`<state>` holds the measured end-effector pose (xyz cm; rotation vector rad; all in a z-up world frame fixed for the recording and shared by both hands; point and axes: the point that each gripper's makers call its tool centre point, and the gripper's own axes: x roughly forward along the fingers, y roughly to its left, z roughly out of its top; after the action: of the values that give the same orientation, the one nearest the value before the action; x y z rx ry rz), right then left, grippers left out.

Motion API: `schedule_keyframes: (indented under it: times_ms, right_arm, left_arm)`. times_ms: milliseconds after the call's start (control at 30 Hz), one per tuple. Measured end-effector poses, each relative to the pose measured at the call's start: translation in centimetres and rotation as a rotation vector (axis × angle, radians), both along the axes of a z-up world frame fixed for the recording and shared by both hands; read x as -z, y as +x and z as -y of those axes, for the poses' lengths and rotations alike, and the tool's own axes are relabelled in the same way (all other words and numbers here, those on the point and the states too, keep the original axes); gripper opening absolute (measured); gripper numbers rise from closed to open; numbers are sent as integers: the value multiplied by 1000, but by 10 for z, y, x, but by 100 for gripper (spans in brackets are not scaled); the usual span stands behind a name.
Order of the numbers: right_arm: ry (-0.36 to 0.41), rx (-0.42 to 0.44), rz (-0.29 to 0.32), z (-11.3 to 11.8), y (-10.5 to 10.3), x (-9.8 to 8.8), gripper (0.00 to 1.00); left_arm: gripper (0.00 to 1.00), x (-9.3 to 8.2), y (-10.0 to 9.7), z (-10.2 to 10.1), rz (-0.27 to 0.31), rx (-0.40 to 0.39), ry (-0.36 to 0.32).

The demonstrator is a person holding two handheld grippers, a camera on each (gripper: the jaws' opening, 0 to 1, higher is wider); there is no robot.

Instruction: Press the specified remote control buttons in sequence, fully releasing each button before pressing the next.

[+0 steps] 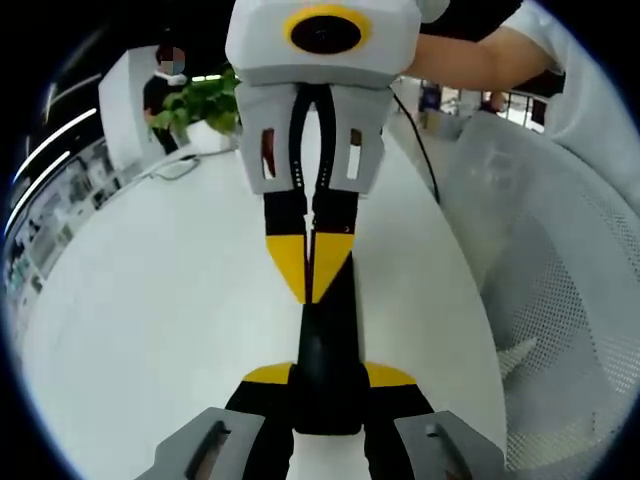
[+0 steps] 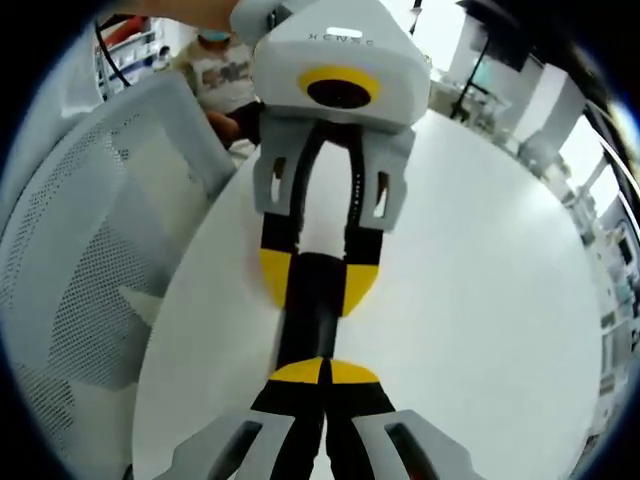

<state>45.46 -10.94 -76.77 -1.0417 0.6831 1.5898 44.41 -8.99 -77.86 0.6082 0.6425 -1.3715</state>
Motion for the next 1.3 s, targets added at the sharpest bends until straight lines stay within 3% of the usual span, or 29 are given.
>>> schedule_keyframes:
  times_ms: [833, 1300]
  right_arm:
    - [-32, -13, -3, 1, 0, 6, 0]
    - [-49, 16, -35, 1, 0, 7, 0]
  left_arm:
    - [24, 0, 0, -1, -1, -2, -4]
    - [23, 0, 1, -2, -3, -1, 5]
